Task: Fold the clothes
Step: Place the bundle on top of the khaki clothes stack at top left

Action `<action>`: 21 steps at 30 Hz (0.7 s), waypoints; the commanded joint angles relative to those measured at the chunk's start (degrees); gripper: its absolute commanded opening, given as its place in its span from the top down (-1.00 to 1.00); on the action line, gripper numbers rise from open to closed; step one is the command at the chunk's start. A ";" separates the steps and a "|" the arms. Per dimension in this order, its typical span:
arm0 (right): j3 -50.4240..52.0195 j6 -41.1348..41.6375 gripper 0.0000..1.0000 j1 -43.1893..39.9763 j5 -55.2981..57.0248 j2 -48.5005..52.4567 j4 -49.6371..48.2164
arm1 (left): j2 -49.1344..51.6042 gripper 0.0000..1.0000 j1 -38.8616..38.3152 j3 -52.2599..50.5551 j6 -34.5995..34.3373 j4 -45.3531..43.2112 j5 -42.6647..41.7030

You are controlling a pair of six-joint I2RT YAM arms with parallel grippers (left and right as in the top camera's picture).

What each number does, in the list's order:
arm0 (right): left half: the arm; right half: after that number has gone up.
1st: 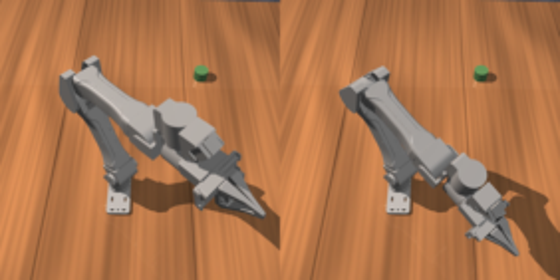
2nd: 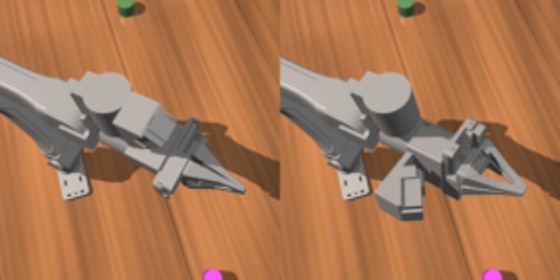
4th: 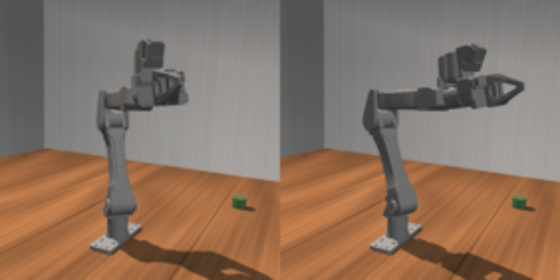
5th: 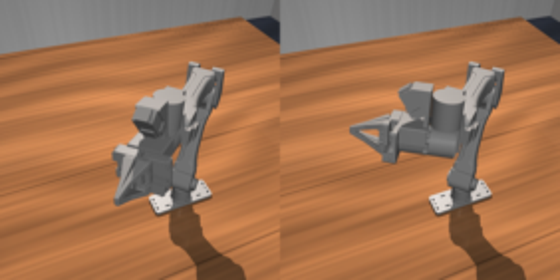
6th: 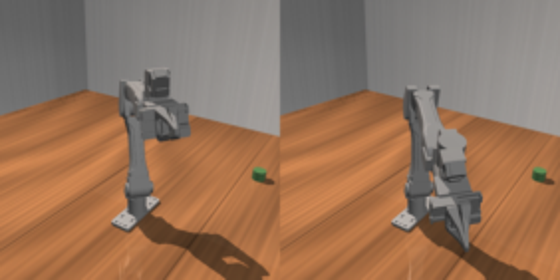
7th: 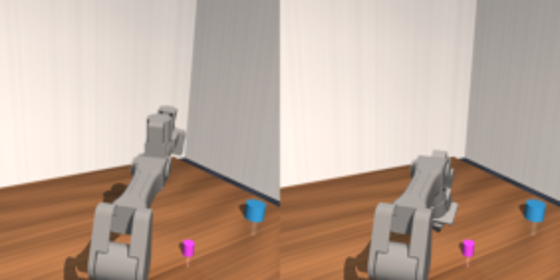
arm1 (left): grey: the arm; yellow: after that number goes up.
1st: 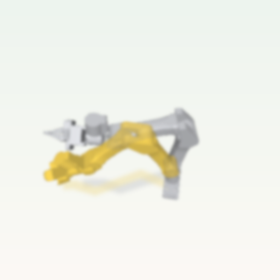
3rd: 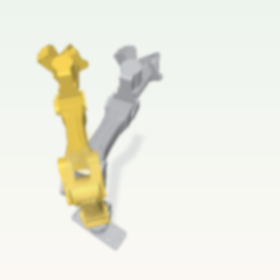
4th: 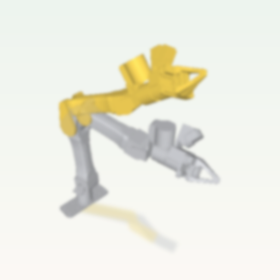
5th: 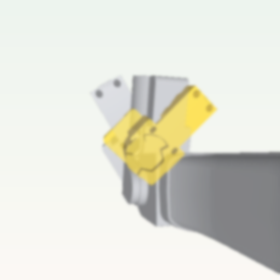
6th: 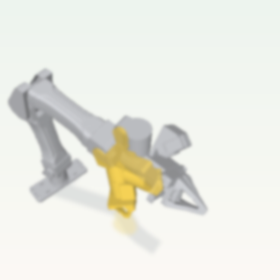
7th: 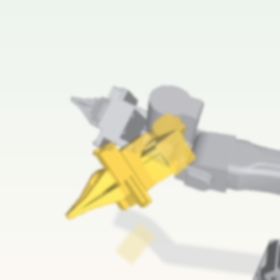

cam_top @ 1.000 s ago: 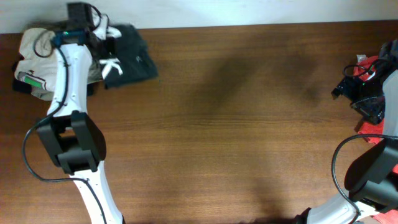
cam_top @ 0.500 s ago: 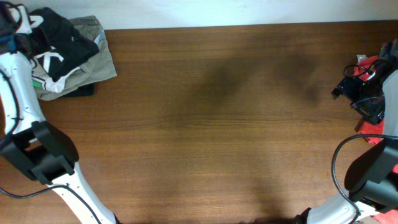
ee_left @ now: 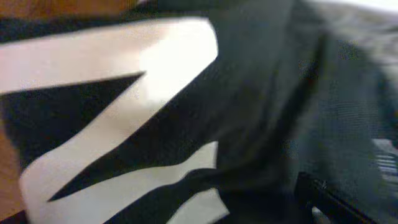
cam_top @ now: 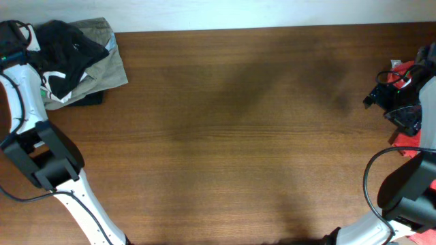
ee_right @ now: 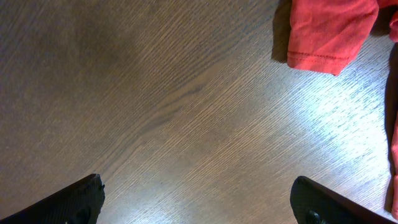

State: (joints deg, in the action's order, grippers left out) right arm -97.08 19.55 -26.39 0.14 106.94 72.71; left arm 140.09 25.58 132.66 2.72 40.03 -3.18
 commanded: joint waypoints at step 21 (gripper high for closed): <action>-0.96 0.68 -0.98 0.07 0.11 -1.11 -0.13 | 5.31 0.99 -4.02 1.38 -2.12 -0.33 -7.13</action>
State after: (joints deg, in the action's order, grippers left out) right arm -97.08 19.53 -26.39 0.12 106.96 72.71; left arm 145.16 23.75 133.80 -0.49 39.64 -8.80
